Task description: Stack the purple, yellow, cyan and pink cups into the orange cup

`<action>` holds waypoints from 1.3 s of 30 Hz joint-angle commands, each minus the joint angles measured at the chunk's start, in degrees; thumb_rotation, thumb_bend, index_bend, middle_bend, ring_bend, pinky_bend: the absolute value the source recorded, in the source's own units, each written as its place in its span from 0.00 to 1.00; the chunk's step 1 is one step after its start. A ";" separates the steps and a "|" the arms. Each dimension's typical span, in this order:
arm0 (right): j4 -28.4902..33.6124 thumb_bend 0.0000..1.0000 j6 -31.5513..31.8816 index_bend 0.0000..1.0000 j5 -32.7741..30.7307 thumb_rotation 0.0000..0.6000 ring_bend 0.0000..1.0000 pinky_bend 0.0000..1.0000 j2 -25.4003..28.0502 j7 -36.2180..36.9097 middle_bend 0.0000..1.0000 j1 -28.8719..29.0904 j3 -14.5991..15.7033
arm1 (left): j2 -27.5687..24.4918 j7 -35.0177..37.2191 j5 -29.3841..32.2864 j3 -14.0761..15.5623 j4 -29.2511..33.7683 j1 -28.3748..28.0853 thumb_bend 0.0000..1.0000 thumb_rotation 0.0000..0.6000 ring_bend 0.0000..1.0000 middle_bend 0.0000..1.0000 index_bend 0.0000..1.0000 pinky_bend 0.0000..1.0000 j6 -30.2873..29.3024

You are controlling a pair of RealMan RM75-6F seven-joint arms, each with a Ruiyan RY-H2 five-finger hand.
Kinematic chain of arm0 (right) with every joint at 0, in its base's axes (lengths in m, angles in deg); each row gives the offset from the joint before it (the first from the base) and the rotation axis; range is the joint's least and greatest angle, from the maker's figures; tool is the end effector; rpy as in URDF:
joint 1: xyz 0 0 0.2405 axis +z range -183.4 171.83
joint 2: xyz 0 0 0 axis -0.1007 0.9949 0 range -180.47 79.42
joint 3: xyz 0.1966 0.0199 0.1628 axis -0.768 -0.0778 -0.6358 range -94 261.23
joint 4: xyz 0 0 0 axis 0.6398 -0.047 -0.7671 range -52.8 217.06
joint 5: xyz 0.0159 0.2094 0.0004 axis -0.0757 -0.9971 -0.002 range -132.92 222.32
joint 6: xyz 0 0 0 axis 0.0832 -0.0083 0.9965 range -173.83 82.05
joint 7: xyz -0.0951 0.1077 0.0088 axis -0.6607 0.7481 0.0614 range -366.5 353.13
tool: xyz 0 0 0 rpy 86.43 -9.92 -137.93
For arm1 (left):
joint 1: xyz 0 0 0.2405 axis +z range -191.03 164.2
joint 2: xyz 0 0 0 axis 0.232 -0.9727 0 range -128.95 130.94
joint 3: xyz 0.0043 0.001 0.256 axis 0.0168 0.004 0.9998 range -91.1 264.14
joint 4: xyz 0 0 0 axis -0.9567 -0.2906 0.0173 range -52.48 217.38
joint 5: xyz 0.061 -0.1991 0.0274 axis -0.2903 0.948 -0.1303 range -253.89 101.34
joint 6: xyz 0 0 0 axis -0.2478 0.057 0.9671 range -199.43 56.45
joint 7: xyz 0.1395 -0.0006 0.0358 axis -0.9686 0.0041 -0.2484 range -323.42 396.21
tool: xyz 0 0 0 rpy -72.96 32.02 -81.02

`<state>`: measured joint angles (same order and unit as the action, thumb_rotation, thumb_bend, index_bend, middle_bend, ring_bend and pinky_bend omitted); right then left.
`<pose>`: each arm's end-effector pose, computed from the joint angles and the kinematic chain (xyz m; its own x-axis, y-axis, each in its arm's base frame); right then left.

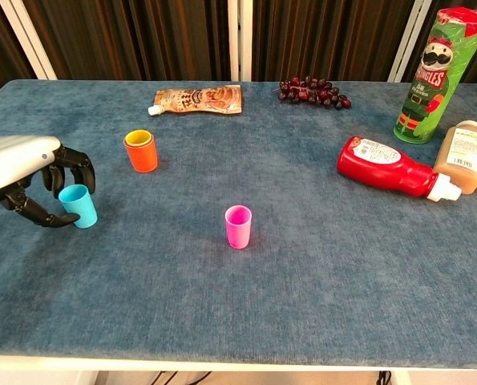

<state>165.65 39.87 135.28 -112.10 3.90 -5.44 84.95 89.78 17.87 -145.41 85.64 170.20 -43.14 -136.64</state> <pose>-0.3510 -0.1405 0.1776 0.4105 -0.0952 0.9069 -0.9110 -0.0001 0.4124 -0.2142 0.2676 -0.0194 0.4137 0.3076 0.8569 0.9023 -0.2642 -0.3408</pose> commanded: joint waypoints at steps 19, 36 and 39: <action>0.31 0.22 0.06 0.00 0.39 1.00 0.00 0.00 0.02 -0.43 0.00 -0.13 0.23 | -7.02 -0.98 4.89 -12.50 10.80 -4.31 0.29 1.00 0.54 0.52 0.53 0.45 0.72; 0.20 0.22 -0.36 0.00 0.10 1.00 0.00 0.00 -0.29 -0.65 0.00 -0.22 0.40 | 2.40 -5.48 17.58 -17.63 -3.38 -15.44 0.30 1.00 0.53 0.52 0.52 0.45 7.46; -0.02 0.22 -0.23 0.00 -0.15 1.00 0.00 0.00 -0.17 -0.34 0.00 -0.33 0.28 | 2.83 -4.76 17.65 -17.09 -4.53 -15.50 0.30 1.00 0.53 0.52 0.52 0.44 7.65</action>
<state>165.65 39.63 135.14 -112.29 3.54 -5.75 85.24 92.38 12.87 -127.89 68.35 165.94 -58.50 -129.15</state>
